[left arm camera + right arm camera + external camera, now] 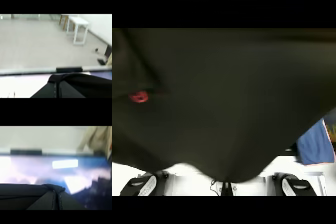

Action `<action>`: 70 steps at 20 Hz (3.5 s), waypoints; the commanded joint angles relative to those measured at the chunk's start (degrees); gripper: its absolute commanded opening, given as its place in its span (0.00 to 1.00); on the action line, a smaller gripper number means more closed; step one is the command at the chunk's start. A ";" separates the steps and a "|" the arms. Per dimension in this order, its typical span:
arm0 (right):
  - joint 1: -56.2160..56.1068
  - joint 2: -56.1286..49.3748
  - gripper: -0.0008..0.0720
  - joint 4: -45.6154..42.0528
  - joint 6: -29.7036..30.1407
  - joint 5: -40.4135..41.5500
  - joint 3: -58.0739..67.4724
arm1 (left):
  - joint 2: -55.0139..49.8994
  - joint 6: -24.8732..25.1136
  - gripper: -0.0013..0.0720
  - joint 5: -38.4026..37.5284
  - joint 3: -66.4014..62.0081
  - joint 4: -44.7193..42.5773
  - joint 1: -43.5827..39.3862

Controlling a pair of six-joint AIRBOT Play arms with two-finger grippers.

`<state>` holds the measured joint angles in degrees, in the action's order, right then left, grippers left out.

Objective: Fold the shirts.

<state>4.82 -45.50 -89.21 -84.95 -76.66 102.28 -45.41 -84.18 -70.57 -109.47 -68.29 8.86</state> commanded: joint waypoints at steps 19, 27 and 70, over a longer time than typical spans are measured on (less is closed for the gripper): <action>-0.04 -53.66 0.10 10.93 -8.94 34.21 -14.25 | -47.21 3.98 0.06 39.91 32.26 4.28 -6.84; 0.17 -53.37 0.10 9.84 -8.87 11.43 -14.32 | -46.58 7.04 0.06 8.04 33.05 0.33 -4.59; 13.00 -27.17 0.88 19.65 3.48 -8.15 -45.46 | -14.03 2.58 0.06 10.01 85.74 11.34 -1.22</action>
<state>19.88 -73.58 -72.16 -83.18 -86.63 62.33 -58.94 -80.82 -62.87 -23.86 -57.39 8.86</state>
